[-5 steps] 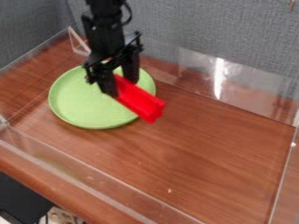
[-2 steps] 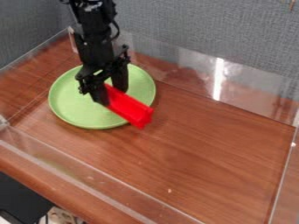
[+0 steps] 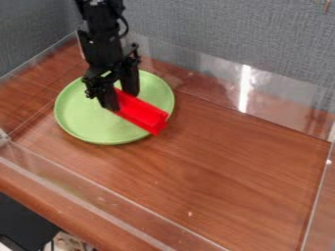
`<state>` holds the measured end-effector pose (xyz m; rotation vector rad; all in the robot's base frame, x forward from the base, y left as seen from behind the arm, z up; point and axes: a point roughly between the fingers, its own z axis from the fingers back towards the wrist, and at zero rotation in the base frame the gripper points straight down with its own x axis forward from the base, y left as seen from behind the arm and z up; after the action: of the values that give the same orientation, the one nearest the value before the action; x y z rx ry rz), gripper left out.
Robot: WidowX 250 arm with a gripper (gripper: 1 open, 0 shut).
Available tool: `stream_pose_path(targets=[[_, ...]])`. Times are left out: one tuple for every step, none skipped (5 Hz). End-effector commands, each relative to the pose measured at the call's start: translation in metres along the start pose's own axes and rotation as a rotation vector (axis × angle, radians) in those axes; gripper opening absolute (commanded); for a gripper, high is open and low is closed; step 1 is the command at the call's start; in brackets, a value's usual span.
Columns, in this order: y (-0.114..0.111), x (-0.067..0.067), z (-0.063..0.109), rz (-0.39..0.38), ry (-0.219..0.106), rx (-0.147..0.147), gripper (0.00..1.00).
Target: Put the red object on the green plate
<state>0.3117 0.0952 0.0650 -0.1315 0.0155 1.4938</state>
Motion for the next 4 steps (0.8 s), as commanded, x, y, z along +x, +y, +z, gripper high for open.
stream_pose_path(targets=[[-0.014, 0.009, 0.016, 0.057, -0.034, -0.058, 0.0], [-0.019, 0.012, 0.014, 0.114, -0.042, -0.06, 0.0], [-0.022, 0.006, 0.013, 0.094, -0.04, -0.056, 0.0], [-0.024, 0.001, 0.014, 0.072, -0.036, -0.052, 0.0]])
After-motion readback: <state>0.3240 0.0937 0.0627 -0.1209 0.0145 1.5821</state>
